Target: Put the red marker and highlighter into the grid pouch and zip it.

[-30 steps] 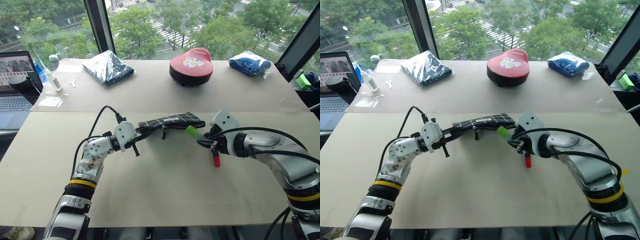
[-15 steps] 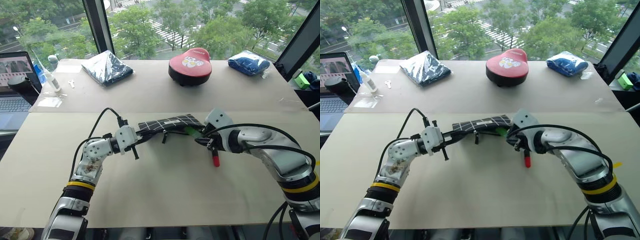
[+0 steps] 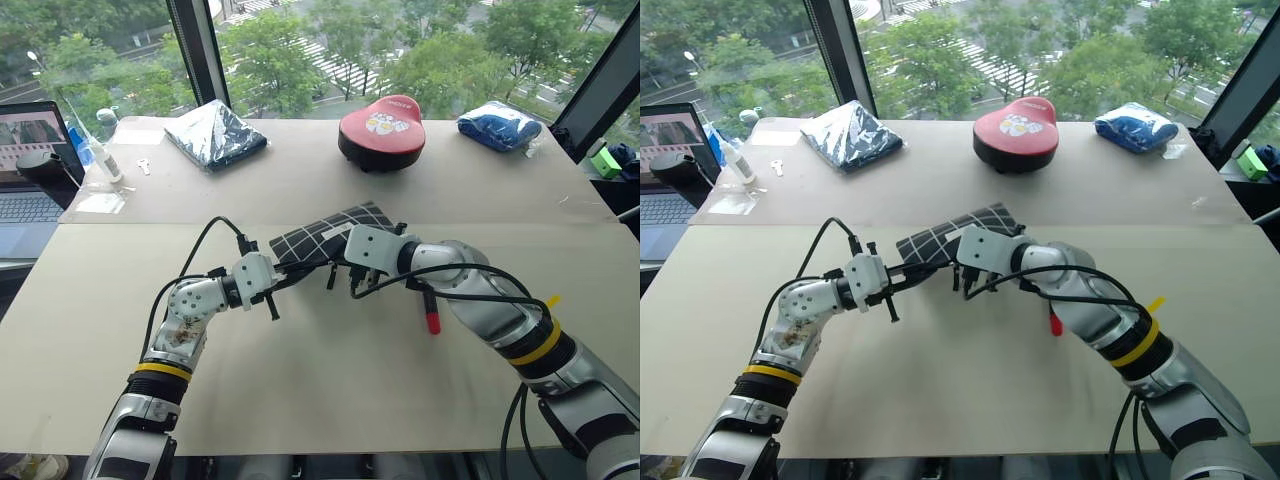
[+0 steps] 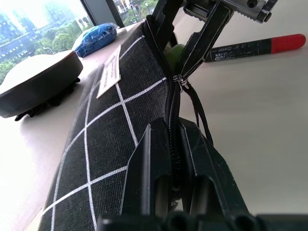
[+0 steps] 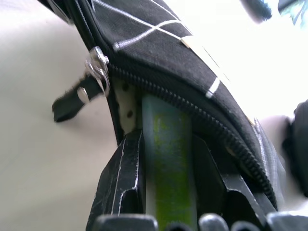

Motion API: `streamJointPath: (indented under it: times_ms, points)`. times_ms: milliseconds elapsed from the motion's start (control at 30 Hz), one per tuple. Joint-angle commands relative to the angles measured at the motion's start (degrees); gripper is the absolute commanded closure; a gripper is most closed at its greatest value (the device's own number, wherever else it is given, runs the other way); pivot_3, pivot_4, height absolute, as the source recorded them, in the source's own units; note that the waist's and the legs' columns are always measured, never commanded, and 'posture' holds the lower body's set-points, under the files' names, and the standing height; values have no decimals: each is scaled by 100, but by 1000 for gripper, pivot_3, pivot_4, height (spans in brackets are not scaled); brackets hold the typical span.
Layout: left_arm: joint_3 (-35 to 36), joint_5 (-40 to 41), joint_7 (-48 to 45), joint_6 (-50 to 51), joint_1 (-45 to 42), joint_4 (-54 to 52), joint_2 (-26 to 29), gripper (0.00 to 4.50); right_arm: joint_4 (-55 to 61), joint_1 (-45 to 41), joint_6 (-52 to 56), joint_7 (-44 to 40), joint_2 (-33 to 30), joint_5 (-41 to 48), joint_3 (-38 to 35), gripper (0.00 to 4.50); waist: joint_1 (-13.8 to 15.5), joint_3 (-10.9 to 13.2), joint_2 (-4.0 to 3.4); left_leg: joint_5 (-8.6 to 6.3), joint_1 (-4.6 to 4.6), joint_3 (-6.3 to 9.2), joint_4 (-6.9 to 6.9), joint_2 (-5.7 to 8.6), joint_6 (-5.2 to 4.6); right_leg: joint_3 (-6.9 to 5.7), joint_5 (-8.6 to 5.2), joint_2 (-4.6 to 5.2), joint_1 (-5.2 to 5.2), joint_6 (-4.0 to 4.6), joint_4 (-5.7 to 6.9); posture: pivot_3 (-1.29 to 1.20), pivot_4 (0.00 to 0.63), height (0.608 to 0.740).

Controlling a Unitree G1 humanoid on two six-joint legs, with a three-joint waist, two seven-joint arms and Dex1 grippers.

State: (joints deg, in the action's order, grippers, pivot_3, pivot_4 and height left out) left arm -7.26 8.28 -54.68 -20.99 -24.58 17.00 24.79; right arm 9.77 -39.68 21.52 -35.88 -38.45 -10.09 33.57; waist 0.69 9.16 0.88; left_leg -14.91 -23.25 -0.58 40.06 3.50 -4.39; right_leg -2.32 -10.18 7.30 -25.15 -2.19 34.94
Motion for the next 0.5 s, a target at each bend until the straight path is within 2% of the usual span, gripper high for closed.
streamJointPath:
  times_ms: [33,200,300,367,400,467,500]
  points:
    - [106,147,33,4,-89,-173,-19,4500,-323,127,-1413,133,-16,-521,33,3496,-10,0,0,0,0,-1,0,0,0,0,0,0,-1,0,0,0,150,740]
    - [130,169,20,-14,-115,-103,-22,4500,-1035,162,-2674,270,-7,-993,-67,3496,-38,0,0,4,6,-3,-3,-5,7,2,0,-6,-1,0,3,0,150,740]
    - [143,179,13,-40,-122,-59,-28,4500,-1191,236,-2840,176,78,-878,-306,3496,-37,0,0,4,5,-3,-3,-6,6,2,0,-6,-1,0,2,0,150,740]
    - [141,182,18,-62,-107,-47,-34,4500,-1226,282,-2795,69,111,-762,-489,2481,-36,0,0,4,5,-3,-3,-7,6,3,0,-6,0,0,2,0,150,740]
    - [139,185,24,-71,-94,-48,-39,4500,-1236,292,-2741,46,125,-746,-575,2258,-34,0,0,4,5,-3,-3,-7,6,3,0,-6,0,0,2,0,150,740]
    - [135,193,33,-76,-78,-51,-51,4500,-1257,299,-2751,-6,138,-764,-700,1472,-34,0,0,3,5,-3,-3,-6,5,4,0,-7,0,0,2,0,150,740]
    - [136,202,37,-67,-75,-50,-63,4500,-1266,287,-2740,-65,129,-719,-784,1225,-33,0,0,3,5,-3,-3,-7,5,4,0,-7,0,0,2,0,150,740]
